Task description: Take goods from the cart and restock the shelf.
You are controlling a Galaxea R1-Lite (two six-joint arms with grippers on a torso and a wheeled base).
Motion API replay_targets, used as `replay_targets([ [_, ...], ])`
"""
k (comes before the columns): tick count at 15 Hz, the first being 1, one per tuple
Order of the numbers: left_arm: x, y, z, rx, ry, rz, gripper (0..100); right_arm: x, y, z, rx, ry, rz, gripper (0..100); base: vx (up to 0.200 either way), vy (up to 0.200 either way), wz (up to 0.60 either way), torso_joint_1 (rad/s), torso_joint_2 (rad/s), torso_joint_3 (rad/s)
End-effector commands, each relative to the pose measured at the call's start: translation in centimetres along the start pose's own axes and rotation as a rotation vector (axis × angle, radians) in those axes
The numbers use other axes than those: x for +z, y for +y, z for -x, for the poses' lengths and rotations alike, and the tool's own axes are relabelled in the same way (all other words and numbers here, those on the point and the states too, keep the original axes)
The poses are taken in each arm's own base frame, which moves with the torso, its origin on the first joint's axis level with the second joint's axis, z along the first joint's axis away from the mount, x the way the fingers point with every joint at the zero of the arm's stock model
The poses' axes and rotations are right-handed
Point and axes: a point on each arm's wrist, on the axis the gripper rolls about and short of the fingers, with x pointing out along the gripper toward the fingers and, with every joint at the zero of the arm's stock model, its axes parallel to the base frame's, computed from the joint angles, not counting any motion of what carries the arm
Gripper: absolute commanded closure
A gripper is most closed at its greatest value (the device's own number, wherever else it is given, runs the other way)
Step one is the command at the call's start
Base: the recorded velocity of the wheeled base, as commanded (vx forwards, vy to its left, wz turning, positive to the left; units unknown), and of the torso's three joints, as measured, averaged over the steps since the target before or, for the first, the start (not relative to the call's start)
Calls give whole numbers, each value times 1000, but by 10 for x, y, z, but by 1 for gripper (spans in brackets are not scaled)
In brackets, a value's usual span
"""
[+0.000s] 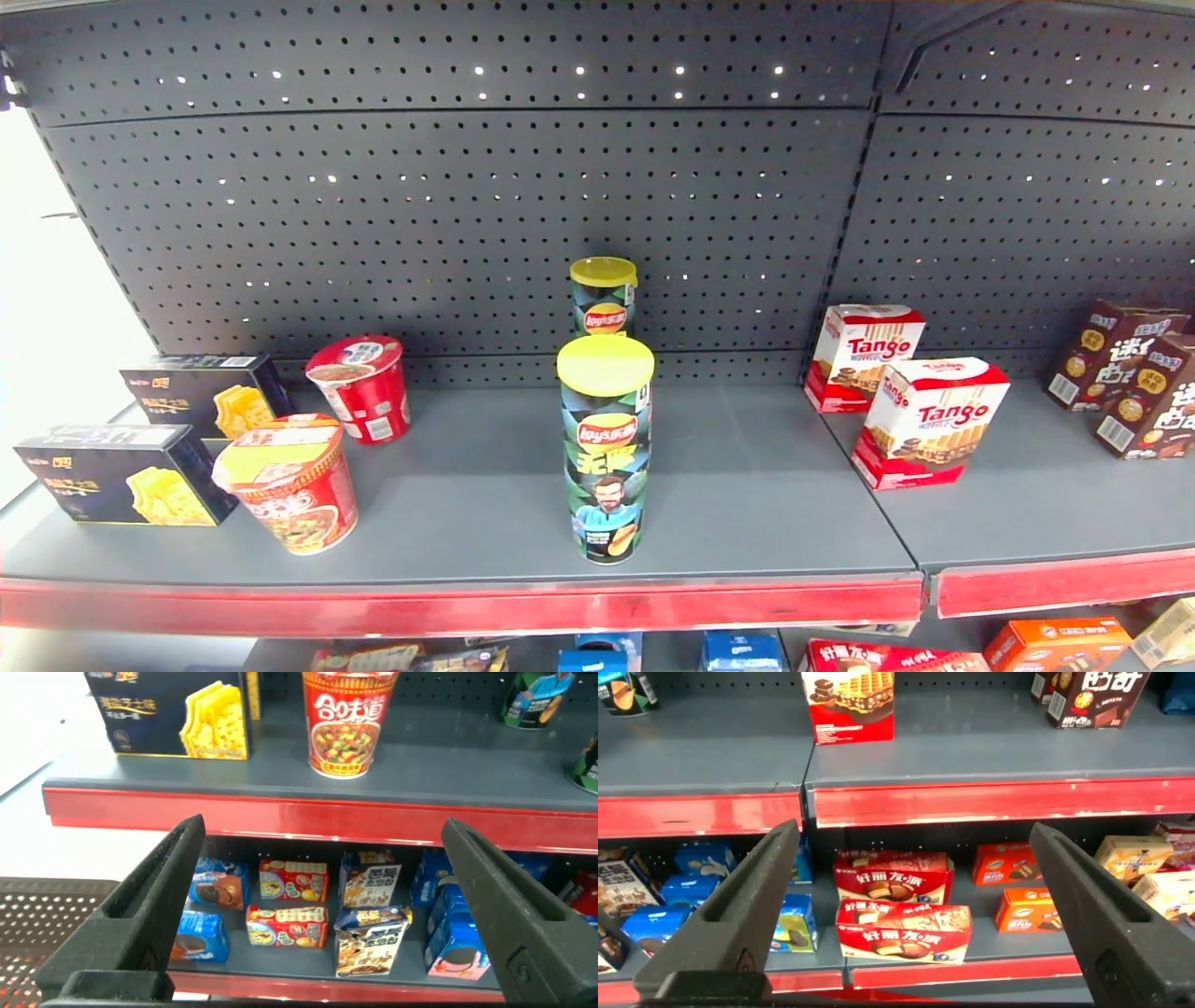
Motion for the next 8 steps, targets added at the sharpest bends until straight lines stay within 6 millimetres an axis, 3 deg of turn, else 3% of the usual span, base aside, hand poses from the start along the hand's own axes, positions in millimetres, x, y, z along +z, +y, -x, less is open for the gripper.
replay_targets([
  [1, 0, 0, 0, 1, 1, 1, 0, 0, 0, 0, 0, 2, 0, 0, 0, 0, 0, 0, 0, 0],
  [8, 0, 0, 0, -1, 1, -1, 0, 0, 0, 0, 3, 2, 0, 0, 0, 0, 0, 0, 0, 0],
])
